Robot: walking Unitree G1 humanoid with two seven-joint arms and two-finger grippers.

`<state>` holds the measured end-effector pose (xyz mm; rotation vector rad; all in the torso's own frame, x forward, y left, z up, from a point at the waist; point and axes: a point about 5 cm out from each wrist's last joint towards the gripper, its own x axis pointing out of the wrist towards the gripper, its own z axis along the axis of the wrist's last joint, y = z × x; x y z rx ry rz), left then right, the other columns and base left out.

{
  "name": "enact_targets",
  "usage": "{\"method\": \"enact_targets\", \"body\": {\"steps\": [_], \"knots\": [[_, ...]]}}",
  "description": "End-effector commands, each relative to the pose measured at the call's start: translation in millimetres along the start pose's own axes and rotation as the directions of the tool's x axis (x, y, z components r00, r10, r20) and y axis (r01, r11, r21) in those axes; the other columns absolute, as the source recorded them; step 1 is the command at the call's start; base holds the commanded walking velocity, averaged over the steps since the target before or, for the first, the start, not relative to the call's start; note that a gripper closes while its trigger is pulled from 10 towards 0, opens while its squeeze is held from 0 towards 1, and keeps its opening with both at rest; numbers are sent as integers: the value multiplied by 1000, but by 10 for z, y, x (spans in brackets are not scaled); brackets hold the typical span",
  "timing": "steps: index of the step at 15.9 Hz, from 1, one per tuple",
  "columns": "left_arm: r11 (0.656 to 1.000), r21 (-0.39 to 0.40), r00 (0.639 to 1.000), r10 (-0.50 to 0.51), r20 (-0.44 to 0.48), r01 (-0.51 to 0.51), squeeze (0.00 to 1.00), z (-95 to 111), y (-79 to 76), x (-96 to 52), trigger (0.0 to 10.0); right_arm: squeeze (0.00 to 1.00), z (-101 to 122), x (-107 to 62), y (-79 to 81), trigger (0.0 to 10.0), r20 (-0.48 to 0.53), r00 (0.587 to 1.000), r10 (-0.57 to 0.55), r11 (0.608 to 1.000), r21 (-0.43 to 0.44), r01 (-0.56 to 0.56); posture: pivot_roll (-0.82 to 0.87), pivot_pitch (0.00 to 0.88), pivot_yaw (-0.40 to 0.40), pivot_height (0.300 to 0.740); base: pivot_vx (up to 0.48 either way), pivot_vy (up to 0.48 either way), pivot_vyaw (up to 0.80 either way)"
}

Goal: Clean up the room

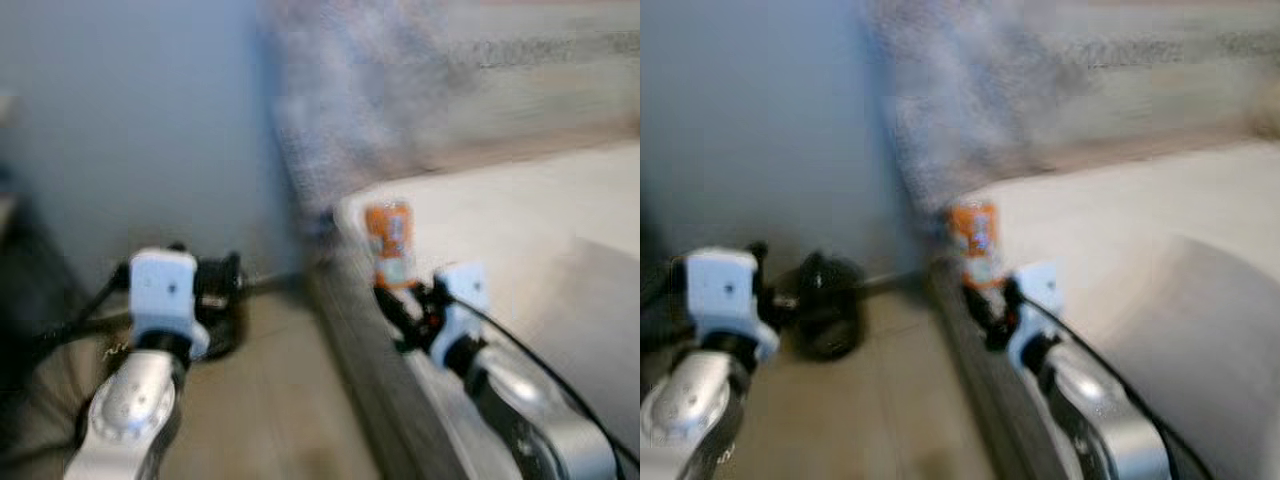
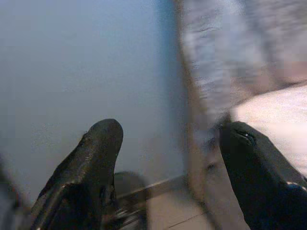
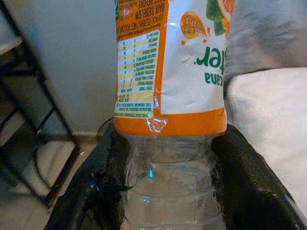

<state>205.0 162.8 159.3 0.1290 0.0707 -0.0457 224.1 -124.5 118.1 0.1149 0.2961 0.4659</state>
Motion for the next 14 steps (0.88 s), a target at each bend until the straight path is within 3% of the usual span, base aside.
{"method": "enact_targets", "body": {"steps": [1,4,9,14], "knots": [[1000,19,1000,7,-12,-6,0,-26,38,20,10000,0,27,12,21,10000,18,1000,-1,1000,-11,2,32,10,-19,740,304,0,800],[999,32,1000,0,-16,0,0,-37,47,57,10000,0,-72,4,-52,10000,-13,997,-72,997,18,72,28,10,-17,740,305,0,267],[998,46,999,-39,-27,40,0,-88,47,114,10000,0,-198,-15,-172,10000,-27,975,-219,971,-108,215,20,17,15,740,304,0,0],[997,40,997,-66,-42,67,0,-153,5,112,10000,0,-294,-23,-205,10000,-50,971,-232,972,-43,230,15,22,22,740,303,0,0]]}}
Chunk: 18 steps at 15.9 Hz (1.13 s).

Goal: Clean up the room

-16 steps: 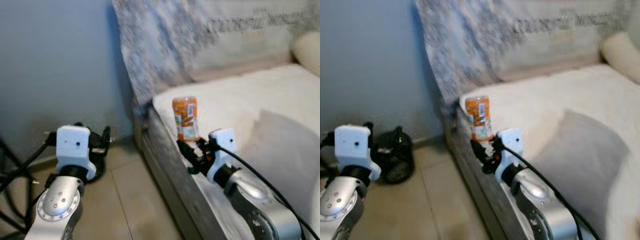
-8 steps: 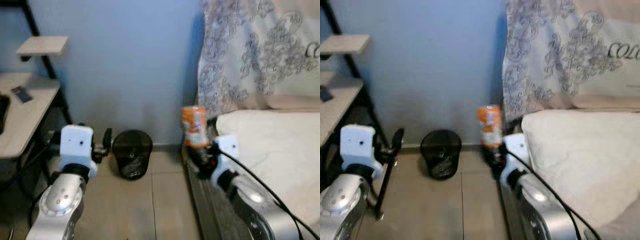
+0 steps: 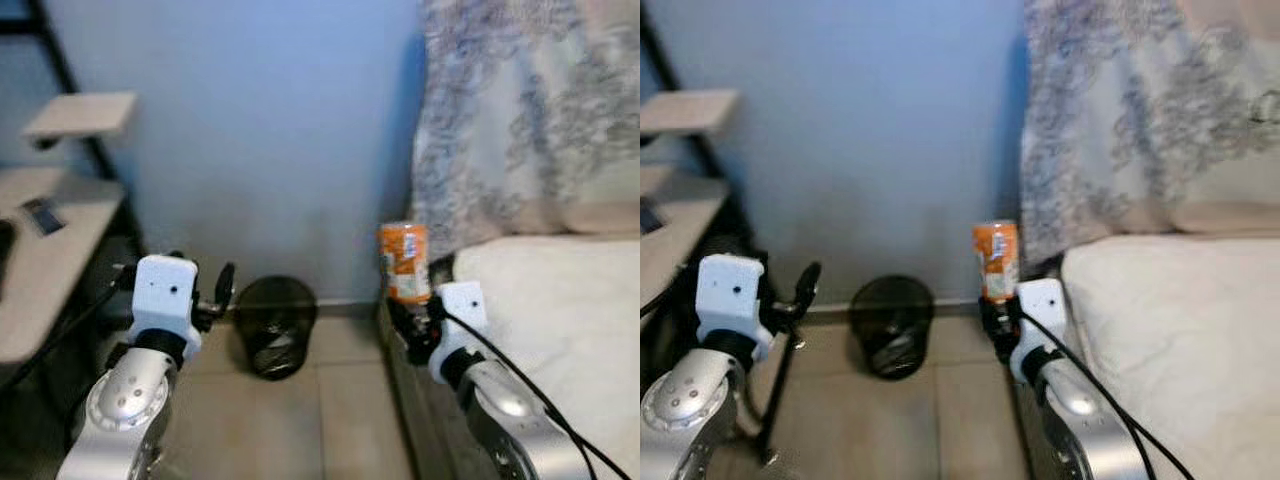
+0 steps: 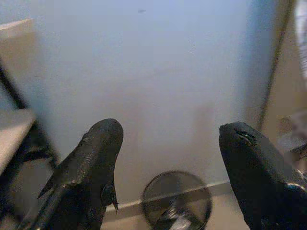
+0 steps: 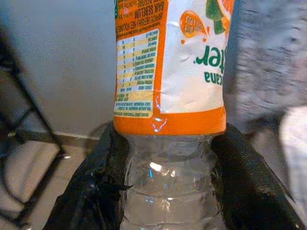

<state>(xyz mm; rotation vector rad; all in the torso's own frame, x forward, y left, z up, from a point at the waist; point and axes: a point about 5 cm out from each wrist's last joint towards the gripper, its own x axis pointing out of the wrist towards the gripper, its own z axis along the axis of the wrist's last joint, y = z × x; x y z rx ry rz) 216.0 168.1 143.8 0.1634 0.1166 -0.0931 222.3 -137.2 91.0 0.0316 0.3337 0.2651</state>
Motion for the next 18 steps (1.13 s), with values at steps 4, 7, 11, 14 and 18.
{"method": "enact_targets", "body": {"steps": [4,7,11,14,18], "knots": [[1000,4,999,-29,-14,29,0,-64,-35,-20,10000,0,-79,14,-24,10000,-35,999,-7,1000,19,8,16,27,21,740,305,0,0],[999,3,999,-33,-21,34,0,-89,-43,-32,10000,0,-86,22,-39,10000,-40,999,-5,1000,6,5,14,30,19,740,304,0,0],[999,0,999,-43,-17,43,0,-88,-66,-35,10000,0,-124,52,-24,10000,-70,997,29,996,-83,-35,20,30,11,740,307,0,331],[999,5,999,-46,-18,46,0,-92,-68,-47,10000,0,-121,94,-40,10000,-66,998,22,998,-56,-26,26,25,3,740,304,0,267],[998,16,998,-53,-19,53,0,-96,-65,-55,10000,0,-155,122,-39,10000,-88,995,49,994,-92,-57,33,16,1,740,306,0,0]]}}
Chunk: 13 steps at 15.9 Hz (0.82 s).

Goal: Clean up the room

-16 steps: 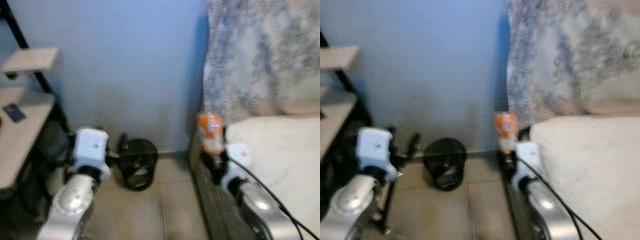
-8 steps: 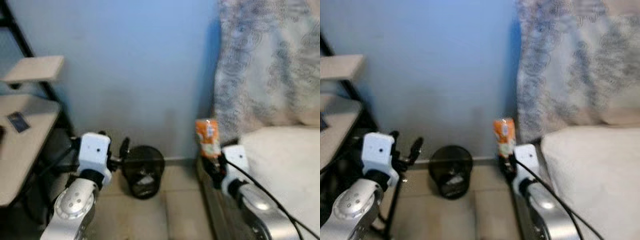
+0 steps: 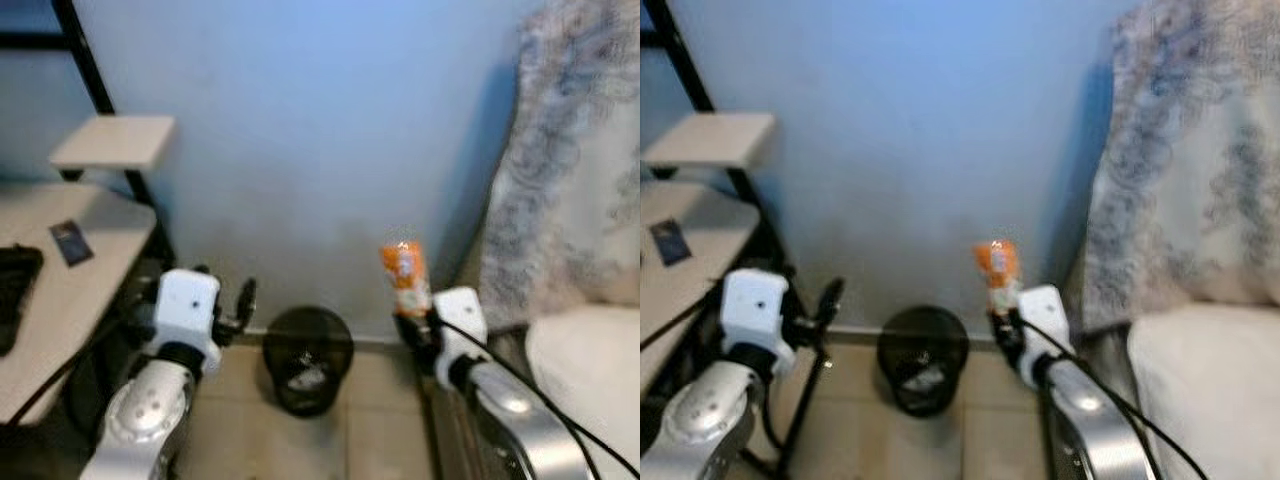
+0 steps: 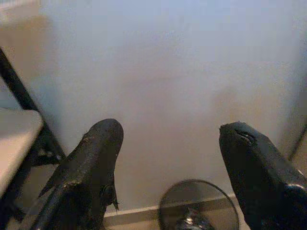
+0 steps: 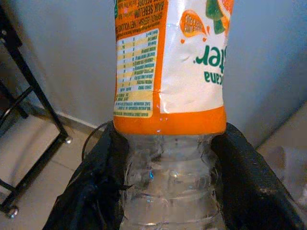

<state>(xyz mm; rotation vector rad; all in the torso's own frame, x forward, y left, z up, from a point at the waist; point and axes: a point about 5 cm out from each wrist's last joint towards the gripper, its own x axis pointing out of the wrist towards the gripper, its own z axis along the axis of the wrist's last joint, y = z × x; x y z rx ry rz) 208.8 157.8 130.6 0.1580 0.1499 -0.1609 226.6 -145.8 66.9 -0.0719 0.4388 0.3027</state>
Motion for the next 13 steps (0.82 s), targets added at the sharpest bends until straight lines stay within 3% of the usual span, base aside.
{"method": "enact_targets", "body": {"steps": [1,7,9,13], "knots": [[1000,21,1000,17,8,-17,0,20,65,-12,10000,0,64,28,70,10000,31,999,37,999,-8,-37,33,14,0,740,304,0,0],[1000,27,1000,6,10,-6,0,19,48,-24,10000,0,29,31,99,10000,18,998,64,998,-25,-63,35,8,-1,740,305,0,0],[1000,28,1000,4,9,-4,0,17,48,-25,10000,0,20,43,98,10000,11,998,62,997,-44,-61,35,8,1,740,306,0,631],[1000,29,1000,2,2,-2,0,3,50,-32,10000,0,1,32,80,10000,9,999,52,998,-26,-51,33,14,4,740,304,0,0]]}}
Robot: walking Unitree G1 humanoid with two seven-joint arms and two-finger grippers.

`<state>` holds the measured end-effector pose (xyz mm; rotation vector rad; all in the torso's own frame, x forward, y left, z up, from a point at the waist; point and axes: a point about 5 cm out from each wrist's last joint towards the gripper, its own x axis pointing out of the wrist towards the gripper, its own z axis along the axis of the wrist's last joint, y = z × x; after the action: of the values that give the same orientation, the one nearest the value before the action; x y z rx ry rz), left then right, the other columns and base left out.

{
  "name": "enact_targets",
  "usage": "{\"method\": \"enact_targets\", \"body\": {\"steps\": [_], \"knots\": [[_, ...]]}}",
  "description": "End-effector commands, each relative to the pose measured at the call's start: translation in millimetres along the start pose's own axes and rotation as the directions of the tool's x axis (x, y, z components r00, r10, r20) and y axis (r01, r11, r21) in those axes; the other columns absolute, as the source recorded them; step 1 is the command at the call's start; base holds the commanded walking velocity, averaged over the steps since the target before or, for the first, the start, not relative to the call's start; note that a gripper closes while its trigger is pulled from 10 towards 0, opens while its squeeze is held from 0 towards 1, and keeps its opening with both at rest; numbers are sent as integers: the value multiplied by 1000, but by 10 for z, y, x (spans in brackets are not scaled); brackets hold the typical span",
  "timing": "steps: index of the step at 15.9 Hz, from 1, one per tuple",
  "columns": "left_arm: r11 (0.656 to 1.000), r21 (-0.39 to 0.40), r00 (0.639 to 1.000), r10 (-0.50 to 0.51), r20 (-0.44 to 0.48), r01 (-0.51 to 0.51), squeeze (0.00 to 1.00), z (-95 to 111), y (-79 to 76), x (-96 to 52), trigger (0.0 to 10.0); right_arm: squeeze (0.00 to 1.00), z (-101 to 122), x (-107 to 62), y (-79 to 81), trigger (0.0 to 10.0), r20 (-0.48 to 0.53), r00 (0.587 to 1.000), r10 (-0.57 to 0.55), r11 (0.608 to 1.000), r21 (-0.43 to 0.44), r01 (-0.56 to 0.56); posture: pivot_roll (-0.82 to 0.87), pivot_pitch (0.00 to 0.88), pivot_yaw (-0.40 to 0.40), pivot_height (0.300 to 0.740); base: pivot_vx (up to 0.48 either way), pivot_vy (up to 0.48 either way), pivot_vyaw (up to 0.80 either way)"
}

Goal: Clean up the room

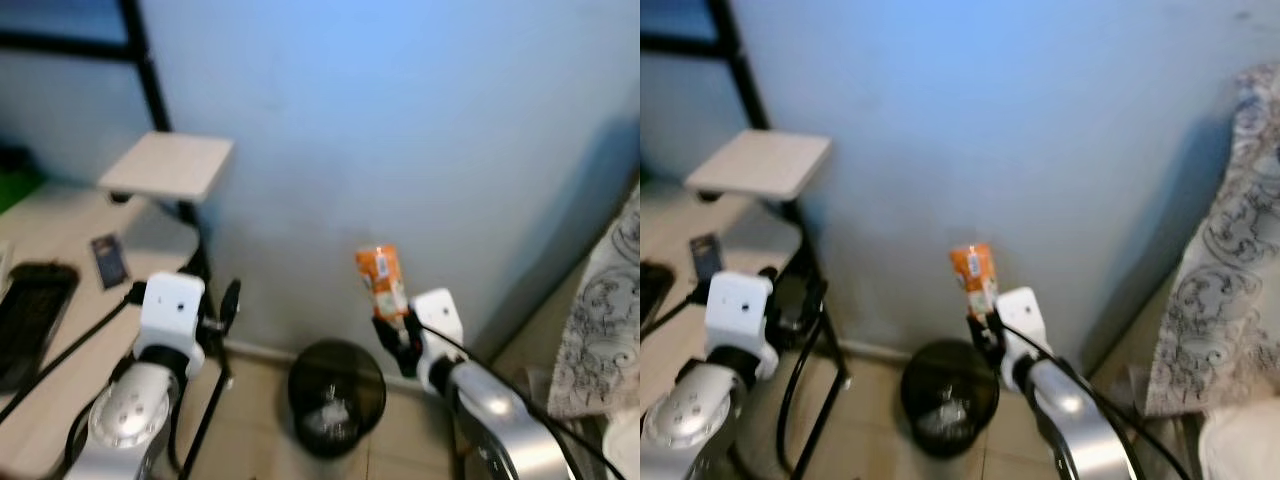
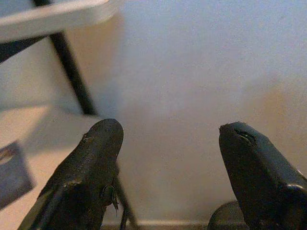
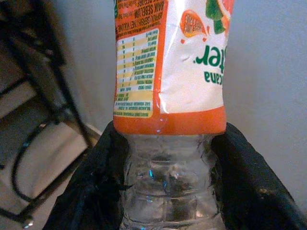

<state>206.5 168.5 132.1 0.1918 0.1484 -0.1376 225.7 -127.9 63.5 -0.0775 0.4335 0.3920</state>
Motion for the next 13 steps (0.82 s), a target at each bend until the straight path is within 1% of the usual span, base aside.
{"method": "enact_targets", "body": {"steps": [1,4,6,7,8,9,10,11,12,13], "knots": [[1000,-2,1000,-25,5,25,0,12,-53,5,10000,0,1,-35,-86,10000,1,1000,-29,1000,-7,29,32,14,5,740,307,0,0],[1000,-1,1000,-26,6,26,0,19,-51,13,10000,0,-19,-26,-75,10000,-9,1000,-28,1000,-14,27,36,19,5,740,304,0,0],[999,6,999,-42,-3,42,0,6,-53,19,10000,0,-96,-22,-89,10000,-76,997,-32,998,-55,27,34,25,6,740,285,0,0],[995,14,995,-101,-16,102,0,-13,-74,25,10000,0,-135,-7,-99,10000,-113,994,-10,995,-100,-2,30,30,9,740,0,0,0],[991,20,990,-135,-30,135,0,-28,-83,29,10000,0,-167,11,-108,10000,-143,990,3,993,-115,-20,26,32,13,740,0,0,0],[980,22,979,-195,-53,196,0,-50,-92,34,10000,0,-256,59,-97,10000,-218,975,47,983,-164,-84,19,38,17,740,0,0,0],[971,40,971,-234,-58,236,0,-49,-92,33,10000,0,-328,97,-77,10000,-266,961,78,975,-180,-129,11,42,20,740,0,0,0],[957,50,957,-282,-69,286,0,-59,-106,21,10000,0,-380,151,-69,10000,-289,954,82,969,-201,-144,10,51,21,740,0,0,0],[934,61,933,-345,-102,352,0,-91,-120,0,10000,0,-444,230,-43,10000,-317,944,91,962,-218,-166,9,54,21,740,0,0,0],[884,95,884,-440,-160,457,0,-147,-121,-34,10000,0,-523,375,31,10000,-365,925,110,951,-232,-204,3,63,24,740,0,0,0]]}}
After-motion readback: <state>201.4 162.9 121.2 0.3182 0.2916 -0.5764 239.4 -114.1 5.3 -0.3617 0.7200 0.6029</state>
